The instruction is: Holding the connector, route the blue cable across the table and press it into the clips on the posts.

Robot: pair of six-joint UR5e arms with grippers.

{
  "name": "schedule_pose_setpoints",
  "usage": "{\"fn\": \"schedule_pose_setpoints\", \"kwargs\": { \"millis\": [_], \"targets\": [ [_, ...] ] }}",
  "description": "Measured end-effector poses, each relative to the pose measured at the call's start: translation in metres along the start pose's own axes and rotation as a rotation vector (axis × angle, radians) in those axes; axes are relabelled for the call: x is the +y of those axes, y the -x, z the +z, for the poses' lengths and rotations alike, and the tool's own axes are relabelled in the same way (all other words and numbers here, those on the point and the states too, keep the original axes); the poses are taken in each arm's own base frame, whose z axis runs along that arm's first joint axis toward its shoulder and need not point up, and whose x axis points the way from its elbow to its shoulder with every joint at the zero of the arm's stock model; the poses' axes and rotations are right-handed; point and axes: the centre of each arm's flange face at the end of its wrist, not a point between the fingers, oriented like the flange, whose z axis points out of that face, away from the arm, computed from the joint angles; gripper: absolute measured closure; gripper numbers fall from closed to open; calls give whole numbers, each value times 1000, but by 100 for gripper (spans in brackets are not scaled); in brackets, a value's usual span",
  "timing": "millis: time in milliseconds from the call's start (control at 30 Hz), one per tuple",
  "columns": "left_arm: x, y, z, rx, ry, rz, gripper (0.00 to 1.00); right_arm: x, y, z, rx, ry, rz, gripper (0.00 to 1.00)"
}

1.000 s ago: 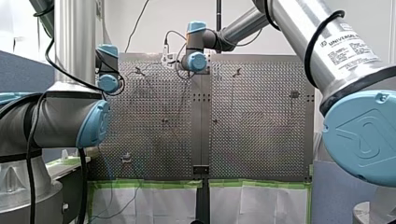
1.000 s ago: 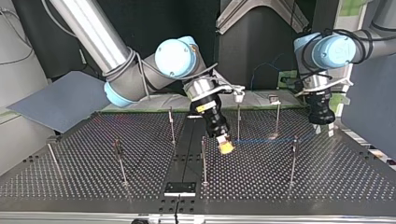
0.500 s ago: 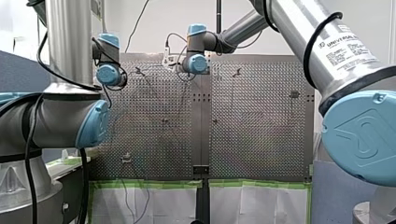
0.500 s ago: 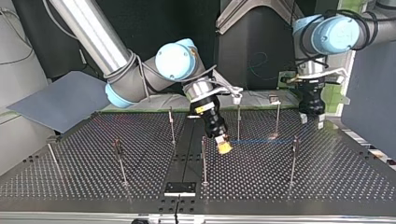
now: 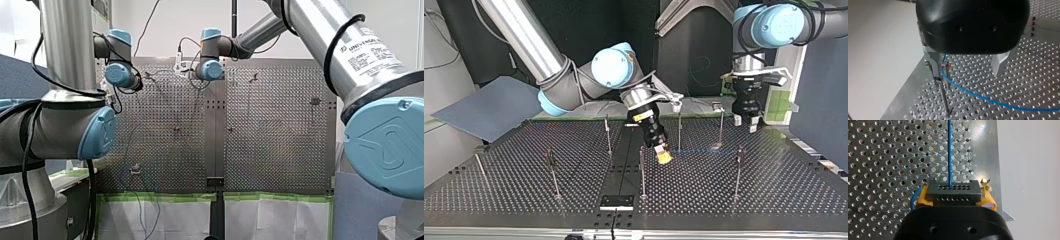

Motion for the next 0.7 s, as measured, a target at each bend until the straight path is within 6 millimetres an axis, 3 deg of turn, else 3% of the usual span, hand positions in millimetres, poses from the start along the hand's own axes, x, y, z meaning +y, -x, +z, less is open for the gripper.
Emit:
{"fn": "schedule_pose_setpoints", "kwargs": {
  "millis": [467, 700],
  "targets": [
    [-29, 24, -7, -52, -75, 124, 0, 2, 17, 2, -26, 6, 11, 100],
    [-38, 17, 5, -36, -107, 162, 0, 3, 18, 2, -28, 8, 20, 100]
  ]
}}
